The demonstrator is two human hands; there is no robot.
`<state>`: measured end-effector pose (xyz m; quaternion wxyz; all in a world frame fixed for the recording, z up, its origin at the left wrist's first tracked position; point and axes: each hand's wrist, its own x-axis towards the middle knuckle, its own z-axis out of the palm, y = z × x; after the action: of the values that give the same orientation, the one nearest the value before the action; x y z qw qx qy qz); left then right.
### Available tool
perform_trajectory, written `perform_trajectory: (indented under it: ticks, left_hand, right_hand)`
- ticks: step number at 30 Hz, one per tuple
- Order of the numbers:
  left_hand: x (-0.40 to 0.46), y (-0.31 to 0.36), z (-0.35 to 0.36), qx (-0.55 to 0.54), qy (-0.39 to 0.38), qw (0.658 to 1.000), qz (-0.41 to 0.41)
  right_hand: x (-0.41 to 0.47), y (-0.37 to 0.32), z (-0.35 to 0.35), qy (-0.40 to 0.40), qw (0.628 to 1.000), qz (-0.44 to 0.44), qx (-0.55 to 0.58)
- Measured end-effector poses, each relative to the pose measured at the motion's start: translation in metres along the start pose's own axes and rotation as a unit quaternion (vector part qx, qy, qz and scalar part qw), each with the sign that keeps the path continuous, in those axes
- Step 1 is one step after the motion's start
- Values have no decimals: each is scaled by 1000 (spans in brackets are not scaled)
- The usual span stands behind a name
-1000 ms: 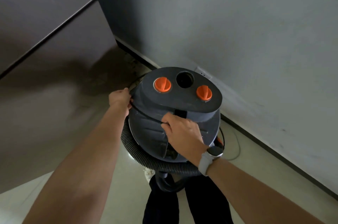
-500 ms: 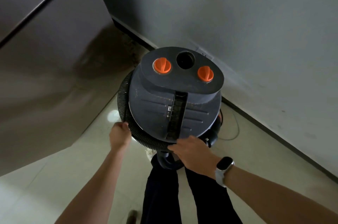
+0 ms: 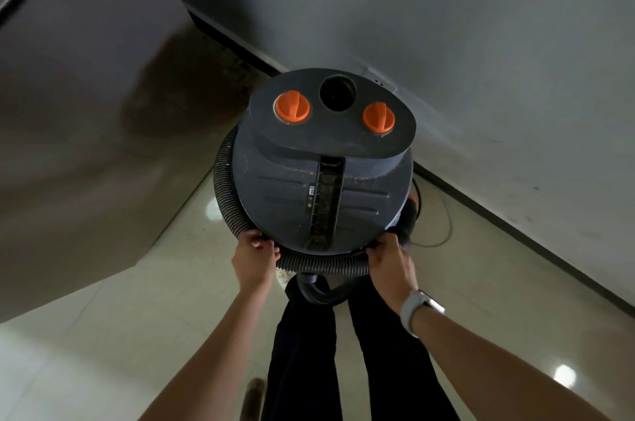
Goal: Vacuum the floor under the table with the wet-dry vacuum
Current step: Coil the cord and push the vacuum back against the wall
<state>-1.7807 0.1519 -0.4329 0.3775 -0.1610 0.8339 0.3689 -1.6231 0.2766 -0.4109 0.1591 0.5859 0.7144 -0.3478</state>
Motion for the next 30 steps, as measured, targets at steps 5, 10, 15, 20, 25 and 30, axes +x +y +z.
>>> perform_trajectory:
  ticks: [5,10,15,20,25,30]
  left_hand:
    - [-15,6,-2,50,41,994,92]
    - [-40,25,-3,141,17,949,282]
    - [-56,35,19,154,-79,930,325]
    - [-52,32,32,179,-75,940,281]
    - [-53,46,36,152,-87,947,269]
    - [-50,61,47,105,-110,965,213]
  right_hand:
    - [-8,3,11,-38,999,-16,31]
    - [-14,6,19,-114,990,-28,-81]
    - [-18,13,18,-108,988,-66,-94]
    - [-28,37,21,-118,977,-99,-144]
    - [-22,36,18,-155,970,-100,-159]
    - [-13,38,0,-180,968,-119,-127]
